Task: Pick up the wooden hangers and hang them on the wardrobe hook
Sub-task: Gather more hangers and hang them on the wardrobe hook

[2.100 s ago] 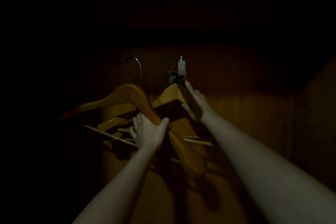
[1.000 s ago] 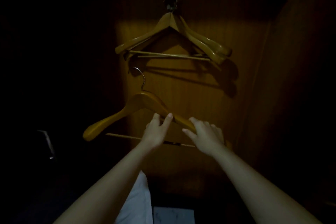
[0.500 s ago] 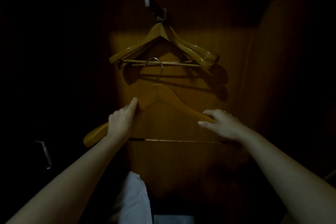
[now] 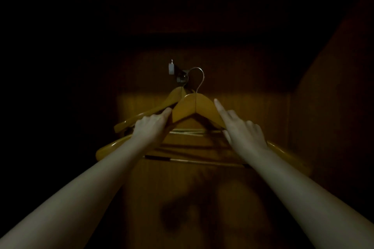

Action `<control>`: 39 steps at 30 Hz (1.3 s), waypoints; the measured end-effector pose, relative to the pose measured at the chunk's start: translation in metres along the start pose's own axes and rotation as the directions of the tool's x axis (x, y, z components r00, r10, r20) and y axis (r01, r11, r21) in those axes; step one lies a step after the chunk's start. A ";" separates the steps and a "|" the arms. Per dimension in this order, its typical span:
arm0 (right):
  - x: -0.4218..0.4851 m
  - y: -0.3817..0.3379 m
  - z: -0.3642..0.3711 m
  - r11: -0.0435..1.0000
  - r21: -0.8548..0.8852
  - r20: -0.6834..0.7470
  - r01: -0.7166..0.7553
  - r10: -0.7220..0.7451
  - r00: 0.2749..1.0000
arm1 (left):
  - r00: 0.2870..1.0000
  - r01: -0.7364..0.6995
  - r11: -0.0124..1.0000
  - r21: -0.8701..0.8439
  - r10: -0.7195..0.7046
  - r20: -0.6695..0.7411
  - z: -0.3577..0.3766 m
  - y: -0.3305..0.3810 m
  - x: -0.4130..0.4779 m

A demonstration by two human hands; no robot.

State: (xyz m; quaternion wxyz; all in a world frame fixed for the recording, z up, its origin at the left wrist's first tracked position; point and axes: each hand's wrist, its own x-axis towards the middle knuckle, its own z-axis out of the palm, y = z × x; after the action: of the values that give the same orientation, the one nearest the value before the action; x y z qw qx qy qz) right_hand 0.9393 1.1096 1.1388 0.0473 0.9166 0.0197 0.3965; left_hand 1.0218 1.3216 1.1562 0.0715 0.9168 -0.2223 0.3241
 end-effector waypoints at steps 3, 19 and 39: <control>0.034 0.005 0.010 0.998 0.040 0.038 -0.056 0.054 0.998 | 0.999 0.013 0.999 -0.032 -0.012 0.032 0.006 -0.013 0.040; 0.120 -0.018 0.061 0.992 0.080 0.138 -0.099 0.087 0.987 | 0.988 0.129 0.987 -0.093 -0.120 0.093 0.040 -0.067 0.109; 0.069 -0.046 0.075 0.992 0.008 0.022 -0.122 0.122 0.992 | 0.999 -0.029 0.995 -0.091 0.025 -0.046 0.067 -0.057 0.030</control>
State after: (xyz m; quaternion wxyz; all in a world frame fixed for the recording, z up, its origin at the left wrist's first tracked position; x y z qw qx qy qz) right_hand 1.0409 1.1550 1.1330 0.0186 0.9205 -0.0351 0.3886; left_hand 1.1055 1.3432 1.1237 0.1140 0.9019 -0.2475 0.3352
